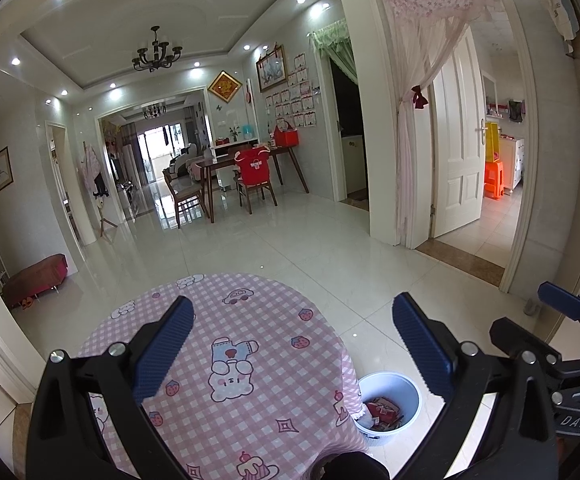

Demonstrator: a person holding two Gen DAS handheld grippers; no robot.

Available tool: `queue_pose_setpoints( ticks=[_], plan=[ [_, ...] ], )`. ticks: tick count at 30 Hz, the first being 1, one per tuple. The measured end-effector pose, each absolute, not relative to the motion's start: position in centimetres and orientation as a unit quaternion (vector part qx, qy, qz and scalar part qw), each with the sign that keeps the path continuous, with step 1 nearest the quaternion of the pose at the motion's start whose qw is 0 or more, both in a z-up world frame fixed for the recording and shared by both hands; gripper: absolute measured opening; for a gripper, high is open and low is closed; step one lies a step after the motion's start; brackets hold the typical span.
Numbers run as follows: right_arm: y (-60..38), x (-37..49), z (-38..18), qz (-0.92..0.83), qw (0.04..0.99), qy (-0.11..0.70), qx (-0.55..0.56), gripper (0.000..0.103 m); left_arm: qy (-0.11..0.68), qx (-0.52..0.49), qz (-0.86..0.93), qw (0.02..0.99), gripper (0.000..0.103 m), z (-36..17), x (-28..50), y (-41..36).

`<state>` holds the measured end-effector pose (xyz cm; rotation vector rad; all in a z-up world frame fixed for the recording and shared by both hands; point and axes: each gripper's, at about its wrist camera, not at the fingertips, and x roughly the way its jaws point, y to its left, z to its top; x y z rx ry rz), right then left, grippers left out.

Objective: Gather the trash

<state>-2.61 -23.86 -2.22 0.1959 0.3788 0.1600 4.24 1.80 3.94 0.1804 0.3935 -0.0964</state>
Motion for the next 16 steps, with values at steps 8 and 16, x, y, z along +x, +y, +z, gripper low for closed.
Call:
queue_pose_setpoints(
  ticks=[8,16],
  plan=[
    [-24.5,-1.2,-1.7,0.078,0.973,0.196,0.095,0.096,0.202,0.088,-0.052,0.974,0.098,2.4,4.6,2.6],
    [-23.0,0.9,-2.4,0.079,0.969,0.219,0.086,0.096,0.226,0.074,-0.054,0.97,0.098,0.0,6.2,4.9]
  ],
)
